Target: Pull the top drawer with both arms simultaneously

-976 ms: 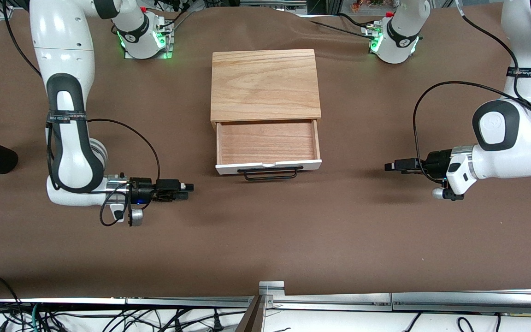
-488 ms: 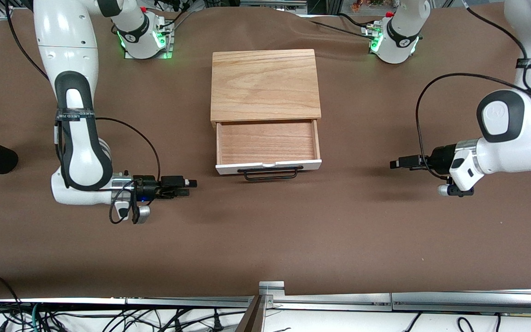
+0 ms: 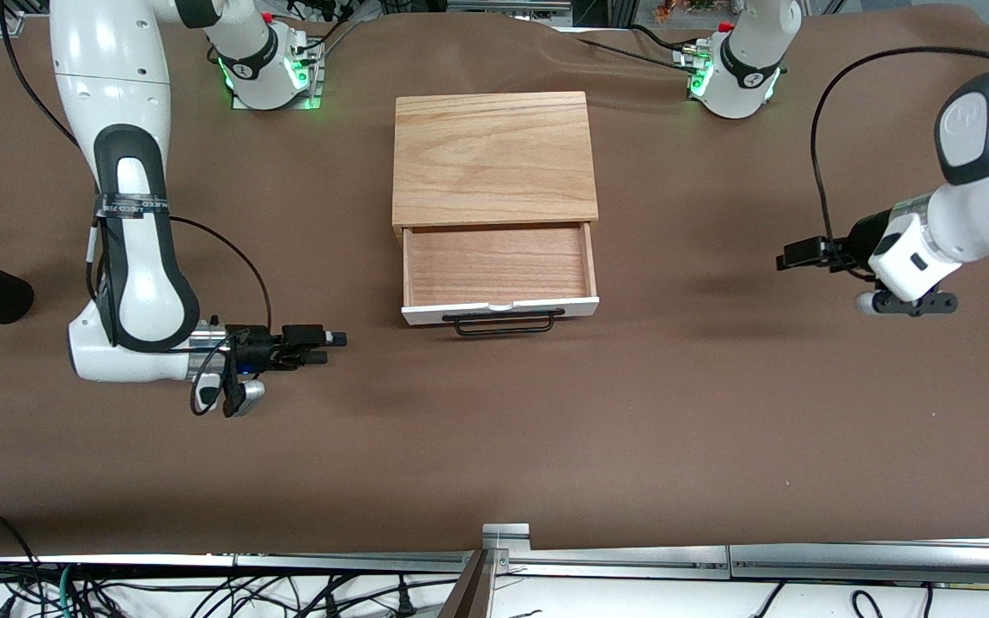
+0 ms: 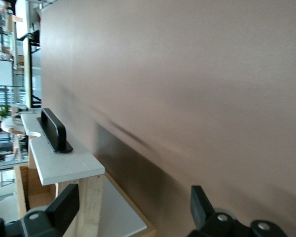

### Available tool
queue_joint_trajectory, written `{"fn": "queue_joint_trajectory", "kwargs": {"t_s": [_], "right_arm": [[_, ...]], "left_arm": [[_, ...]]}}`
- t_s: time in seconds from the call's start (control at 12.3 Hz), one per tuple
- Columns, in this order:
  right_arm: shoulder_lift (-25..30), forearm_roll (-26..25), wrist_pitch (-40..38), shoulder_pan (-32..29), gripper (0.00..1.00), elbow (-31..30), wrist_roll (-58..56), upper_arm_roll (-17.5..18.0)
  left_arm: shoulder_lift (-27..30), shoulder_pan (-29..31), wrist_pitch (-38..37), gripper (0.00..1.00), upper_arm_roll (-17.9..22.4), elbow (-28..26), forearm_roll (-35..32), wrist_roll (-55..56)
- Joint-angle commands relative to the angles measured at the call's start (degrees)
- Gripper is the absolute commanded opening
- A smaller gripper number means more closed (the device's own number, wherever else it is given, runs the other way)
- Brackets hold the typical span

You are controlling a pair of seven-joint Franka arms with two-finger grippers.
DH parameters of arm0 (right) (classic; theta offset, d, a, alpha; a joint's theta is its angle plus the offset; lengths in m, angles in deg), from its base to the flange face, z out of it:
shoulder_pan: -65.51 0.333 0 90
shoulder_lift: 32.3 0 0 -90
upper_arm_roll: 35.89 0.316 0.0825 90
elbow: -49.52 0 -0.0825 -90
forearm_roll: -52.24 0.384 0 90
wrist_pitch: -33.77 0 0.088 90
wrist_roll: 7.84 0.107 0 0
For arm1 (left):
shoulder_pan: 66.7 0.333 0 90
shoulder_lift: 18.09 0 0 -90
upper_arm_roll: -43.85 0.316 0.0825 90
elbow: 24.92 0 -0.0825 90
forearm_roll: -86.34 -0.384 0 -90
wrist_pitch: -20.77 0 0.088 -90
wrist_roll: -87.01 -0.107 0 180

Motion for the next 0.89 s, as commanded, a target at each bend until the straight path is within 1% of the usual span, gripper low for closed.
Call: {"fn": "queue_joint_trajectory", "kwargs": {"t_s": [0.0, 0.16, 0.24, 0.41, 0.57, 0.73, 0.81], "right_arm": [[1.94, -6.67, -0.13, 0.08, 1.00, 0.92, 0.68, -1.13], [2.12, -9.66, -0.13, 0.17, 1.00, 0.92, 0.60, -2.62], [2.20, -11.59, -0.13, 0.25, 1.00, 0.92, 0.68, -3.24], [2.90, -16.42, -0.13, 0.34, 1.00, 1.62, 0.68, -4.03], [3.61, -21.26, -0.13, 0.34, 1.00, 2.41, 1.47, -4.47], [4.40, -25.65, -0.04, 0.78, 1.00, 2.50, 5.94, -4.74], [5.01, -27.68, 0.14, 0.87, 1.00, 2.50, 8.04, -4.74]], "left_arm": [[3.44, 0.24, -1.40, 1.00, -0.24, -1.47, -4.99, 1.37], [4.58, 0.07, -2.98, 1.00, -0.15, -0.85, -5.44, 1.37], [4.58, -0.28, -4.12, 1.00, -0.15, 0.28, -7.01, 1.37], [4.41, -1.24, -7.89, 1.00, -0.24, 5.28, -9.13, 2.51], [4.15, -2.21, -11.06, 1.00, 0.11, 8.97, -9.31, 2.87], [2.66, -4.23, -14.05, 1.00, 1.68, 12.93, -9.92, 2.95], [1.43, -7.37, -15.80, 1.00, 4.56, 14.95, -10.53, 2.95]]}}
